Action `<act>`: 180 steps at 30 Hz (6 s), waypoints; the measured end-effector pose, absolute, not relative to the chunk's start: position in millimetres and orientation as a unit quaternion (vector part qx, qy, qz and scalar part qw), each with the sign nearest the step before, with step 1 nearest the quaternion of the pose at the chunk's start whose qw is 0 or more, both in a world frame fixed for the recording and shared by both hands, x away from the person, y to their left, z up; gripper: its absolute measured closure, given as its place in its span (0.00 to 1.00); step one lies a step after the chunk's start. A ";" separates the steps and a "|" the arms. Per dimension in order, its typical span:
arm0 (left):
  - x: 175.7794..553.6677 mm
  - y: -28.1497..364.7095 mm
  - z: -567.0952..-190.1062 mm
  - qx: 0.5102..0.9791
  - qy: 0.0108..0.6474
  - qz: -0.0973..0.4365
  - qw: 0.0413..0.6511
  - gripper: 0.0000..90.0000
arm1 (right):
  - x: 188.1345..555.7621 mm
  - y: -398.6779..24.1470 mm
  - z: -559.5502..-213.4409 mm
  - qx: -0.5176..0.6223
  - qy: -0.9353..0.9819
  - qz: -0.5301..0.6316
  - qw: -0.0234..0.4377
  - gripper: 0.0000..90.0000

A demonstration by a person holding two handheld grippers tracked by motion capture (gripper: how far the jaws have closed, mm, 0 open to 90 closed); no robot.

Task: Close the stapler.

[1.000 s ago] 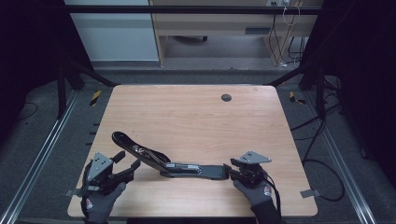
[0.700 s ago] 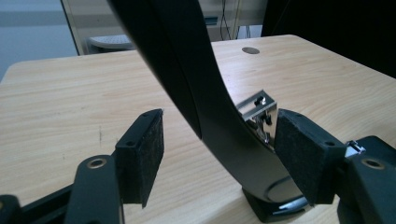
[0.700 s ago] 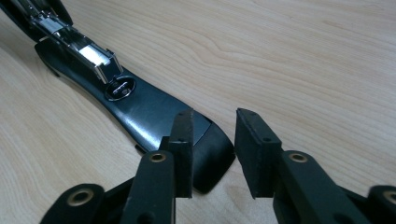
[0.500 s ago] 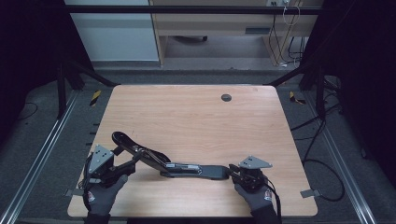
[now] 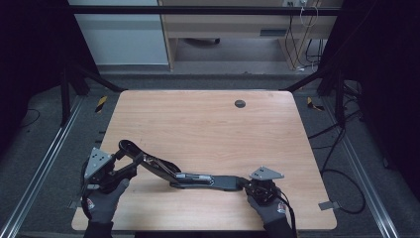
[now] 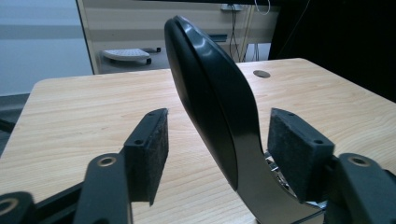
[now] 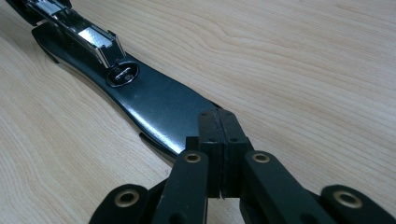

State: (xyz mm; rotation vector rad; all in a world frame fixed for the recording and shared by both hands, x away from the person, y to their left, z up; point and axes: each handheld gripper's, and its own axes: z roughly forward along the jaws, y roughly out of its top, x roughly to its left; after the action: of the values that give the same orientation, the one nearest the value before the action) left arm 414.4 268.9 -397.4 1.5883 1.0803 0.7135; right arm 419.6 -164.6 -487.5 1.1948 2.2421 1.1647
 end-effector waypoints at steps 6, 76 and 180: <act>413.6 267.7 -392.2 0.663 0.447 0.301 0.519 0.52 | 420.7 -161.4 -488.6 0.419 0.793 0.411 0.164 1.00; 407.9 210.7 -369.4 0.675 0.408 0.318 0.526 0.67 | 426.4 -146.6 -495.9 0.417 0.797 0.412 0.142 1.00; 409.4 88.8 -389.4 0.762 0.267 0.372 0.458 0.56 | 426.5 -148.4 -496.5 0.421 0.794 0.417 0.133 1.00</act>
State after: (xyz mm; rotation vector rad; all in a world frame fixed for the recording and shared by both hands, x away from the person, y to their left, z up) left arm 409.4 88.8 -389.4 1.8769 0.6569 0.9156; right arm 426.5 -148.4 -496.5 1.2207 2.3034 1.2098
